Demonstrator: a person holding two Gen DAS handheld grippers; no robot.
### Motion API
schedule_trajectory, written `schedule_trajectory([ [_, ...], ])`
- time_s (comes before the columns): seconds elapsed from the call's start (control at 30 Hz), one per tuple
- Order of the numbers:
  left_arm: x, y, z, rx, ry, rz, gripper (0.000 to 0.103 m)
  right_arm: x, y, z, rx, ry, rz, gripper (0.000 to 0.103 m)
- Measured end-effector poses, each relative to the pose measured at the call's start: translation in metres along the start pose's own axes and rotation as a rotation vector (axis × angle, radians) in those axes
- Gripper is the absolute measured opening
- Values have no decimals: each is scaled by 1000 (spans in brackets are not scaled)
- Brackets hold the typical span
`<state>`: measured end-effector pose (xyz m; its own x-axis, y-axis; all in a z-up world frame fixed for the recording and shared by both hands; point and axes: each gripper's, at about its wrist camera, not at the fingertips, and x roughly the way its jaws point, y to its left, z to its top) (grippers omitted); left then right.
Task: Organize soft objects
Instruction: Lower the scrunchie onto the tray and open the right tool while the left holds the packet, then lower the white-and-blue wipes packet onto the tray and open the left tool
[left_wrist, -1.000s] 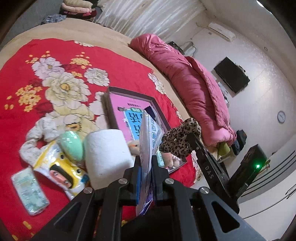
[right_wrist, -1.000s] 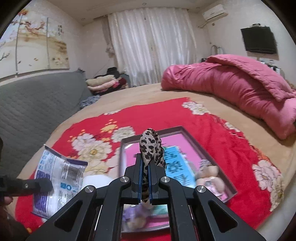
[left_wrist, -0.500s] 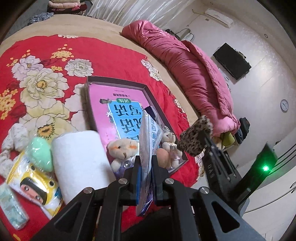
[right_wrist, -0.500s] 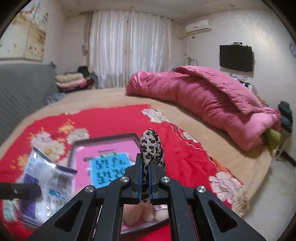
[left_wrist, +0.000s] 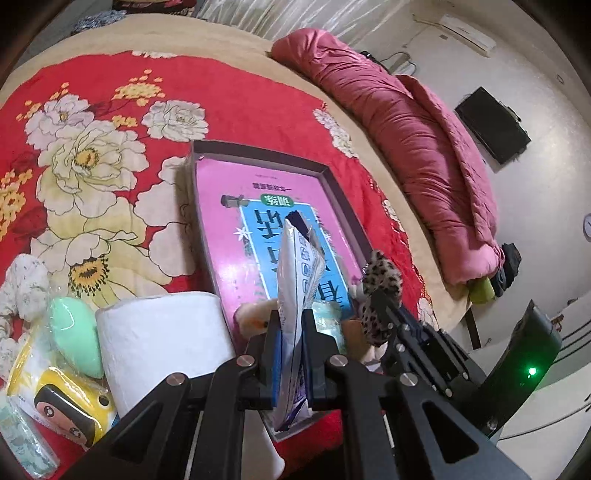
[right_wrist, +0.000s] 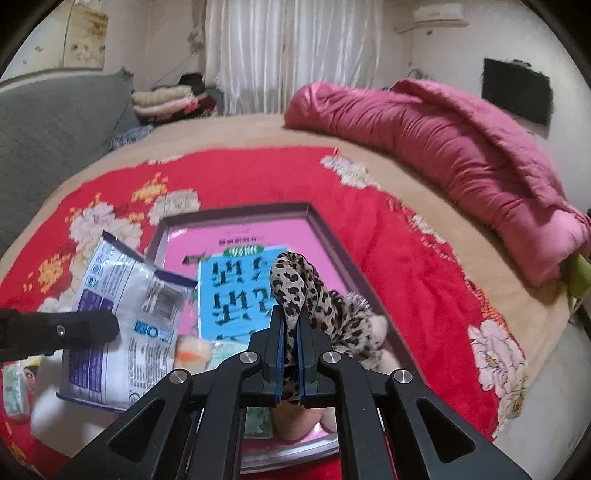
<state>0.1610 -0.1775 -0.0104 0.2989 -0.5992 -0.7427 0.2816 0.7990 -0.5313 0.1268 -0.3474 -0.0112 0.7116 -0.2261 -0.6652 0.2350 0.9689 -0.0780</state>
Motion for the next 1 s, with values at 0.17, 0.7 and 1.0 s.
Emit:
schedule_trajectory([
  [0.17,6,3,9,-15,1,14,10,12,6,-1,-4,43,33,6],
  [0.7,21,5,15,-11,19,72,11,7,10,-2,-15,21,38,52],
  [1.0,30,-7,16,45,13,143,12,-29,-10,0,78,-140,-27,64],
])
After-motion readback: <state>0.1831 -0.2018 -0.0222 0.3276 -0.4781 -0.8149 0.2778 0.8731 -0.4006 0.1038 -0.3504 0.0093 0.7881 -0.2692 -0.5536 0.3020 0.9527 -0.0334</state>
